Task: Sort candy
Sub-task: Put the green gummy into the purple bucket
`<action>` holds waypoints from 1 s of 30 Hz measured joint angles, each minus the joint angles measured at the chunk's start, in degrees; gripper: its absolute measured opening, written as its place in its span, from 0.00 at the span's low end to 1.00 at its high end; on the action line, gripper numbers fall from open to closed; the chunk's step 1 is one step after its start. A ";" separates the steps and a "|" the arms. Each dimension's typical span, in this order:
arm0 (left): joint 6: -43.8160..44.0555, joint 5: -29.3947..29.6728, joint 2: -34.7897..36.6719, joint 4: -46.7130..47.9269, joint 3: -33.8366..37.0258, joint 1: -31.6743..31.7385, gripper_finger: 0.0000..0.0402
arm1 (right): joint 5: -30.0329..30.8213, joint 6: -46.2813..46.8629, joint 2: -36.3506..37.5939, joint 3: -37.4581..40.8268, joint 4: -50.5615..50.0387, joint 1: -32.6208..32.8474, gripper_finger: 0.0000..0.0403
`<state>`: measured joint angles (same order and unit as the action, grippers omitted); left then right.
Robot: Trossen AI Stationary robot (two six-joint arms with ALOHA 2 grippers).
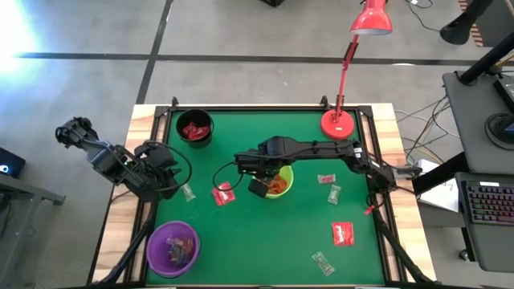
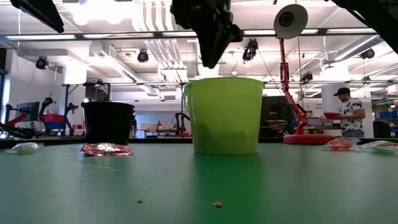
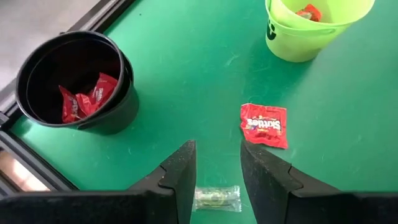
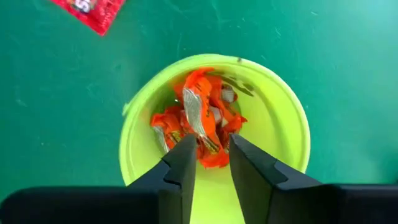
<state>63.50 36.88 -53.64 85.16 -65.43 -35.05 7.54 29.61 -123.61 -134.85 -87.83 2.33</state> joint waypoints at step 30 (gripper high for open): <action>-1.55 0.11 5.04 3.75 -0.02 -0.17 0.27 | 12.09 35.58 15.08 6.62 -2.10 13.04 0.29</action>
<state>61.95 36.99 -48.60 88.90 -65.45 -35.22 19.64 65.19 -108.54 -128.22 -89.93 15.37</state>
